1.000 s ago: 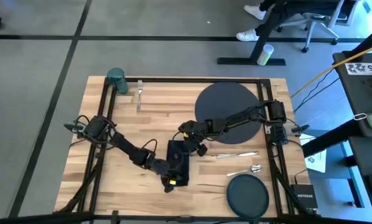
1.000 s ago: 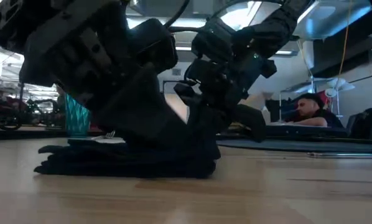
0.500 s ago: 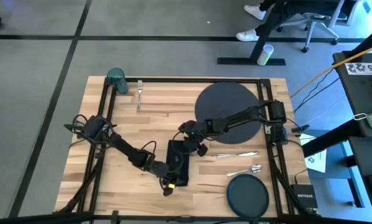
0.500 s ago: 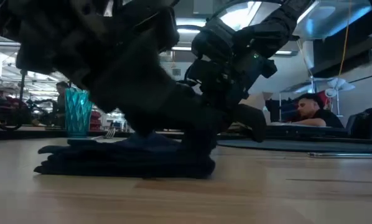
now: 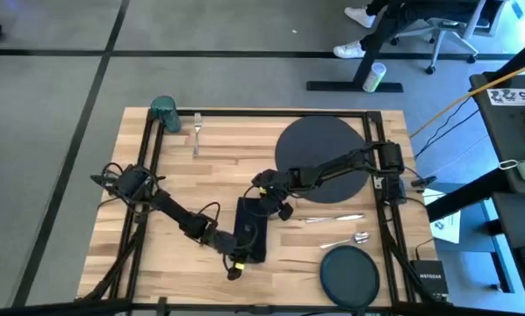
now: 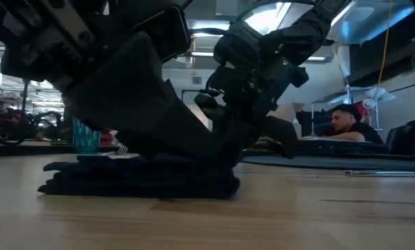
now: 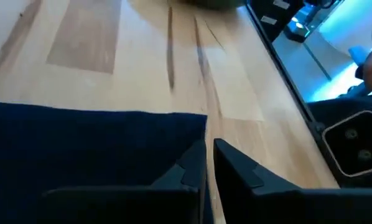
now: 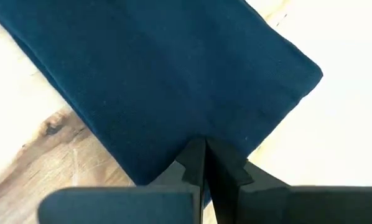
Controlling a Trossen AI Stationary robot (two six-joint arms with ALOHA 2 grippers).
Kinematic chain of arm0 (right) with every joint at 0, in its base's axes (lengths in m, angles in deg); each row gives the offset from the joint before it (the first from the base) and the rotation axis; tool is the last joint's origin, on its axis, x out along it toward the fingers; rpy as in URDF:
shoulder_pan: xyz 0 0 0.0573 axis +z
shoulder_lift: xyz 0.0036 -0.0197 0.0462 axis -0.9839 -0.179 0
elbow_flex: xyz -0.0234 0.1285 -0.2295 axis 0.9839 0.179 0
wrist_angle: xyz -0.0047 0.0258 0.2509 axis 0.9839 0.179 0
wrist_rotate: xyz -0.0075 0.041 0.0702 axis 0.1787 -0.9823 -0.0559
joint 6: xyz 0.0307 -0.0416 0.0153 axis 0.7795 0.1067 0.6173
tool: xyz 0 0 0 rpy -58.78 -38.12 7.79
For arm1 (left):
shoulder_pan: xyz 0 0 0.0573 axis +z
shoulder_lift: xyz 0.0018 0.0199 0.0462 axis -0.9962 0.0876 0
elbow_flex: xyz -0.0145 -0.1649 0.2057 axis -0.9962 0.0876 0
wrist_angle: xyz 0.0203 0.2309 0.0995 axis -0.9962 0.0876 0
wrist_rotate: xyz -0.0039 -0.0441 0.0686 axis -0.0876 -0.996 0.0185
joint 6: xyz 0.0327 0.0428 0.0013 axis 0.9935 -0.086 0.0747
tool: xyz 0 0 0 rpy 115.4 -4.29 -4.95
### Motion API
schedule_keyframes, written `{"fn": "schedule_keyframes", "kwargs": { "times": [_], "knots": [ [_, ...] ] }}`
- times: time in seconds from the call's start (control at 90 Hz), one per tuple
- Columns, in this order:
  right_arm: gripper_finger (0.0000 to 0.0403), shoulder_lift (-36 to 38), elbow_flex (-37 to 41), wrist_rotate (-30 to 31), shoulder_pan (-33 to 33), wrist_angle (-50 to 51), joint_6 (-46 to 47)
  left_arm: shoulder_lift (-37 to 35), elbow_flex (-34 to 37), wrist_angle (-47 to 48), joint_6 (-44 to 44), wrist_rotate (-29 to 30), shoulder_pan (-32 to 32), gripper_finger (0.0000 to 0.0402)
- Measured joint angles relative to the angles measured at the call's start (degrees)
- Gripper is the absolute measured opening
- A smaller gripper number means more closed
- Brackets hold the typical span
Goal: Set table place
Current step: Fold the black table napkin
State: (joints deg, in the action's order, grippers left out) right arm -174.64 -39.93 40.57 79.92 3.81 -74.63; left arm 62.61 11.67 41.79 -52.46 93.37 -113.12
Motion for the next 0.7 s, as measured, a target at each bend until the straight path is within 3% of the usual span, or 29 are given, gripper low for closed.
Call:
{"fn": "schedule_keyframes", "kwargs": {
  "times": [0.133, 0.456, 0.7],
  "knots": [
    [0.0, 0.3, 0.0, 0.0, 0.1, 0.4, 0.0, -4.8, -0.1, 3.0, 1.8, 0.0, 0.7, 0.0014],
    [0.0, 3.2, -0.2, 0.0, 0.2, 1.9, 0.5, -19.8, -0.4, 32.5, 4.2, 0.6, 3.6, 0.0014],
    [0.0, 7.5, -0.2, 0.0, 0.2, 4.0, 0.6, -16.1, -0.3, 30.3, 2.1, -0.4, 4.3, 0.0014]
  ]
}}
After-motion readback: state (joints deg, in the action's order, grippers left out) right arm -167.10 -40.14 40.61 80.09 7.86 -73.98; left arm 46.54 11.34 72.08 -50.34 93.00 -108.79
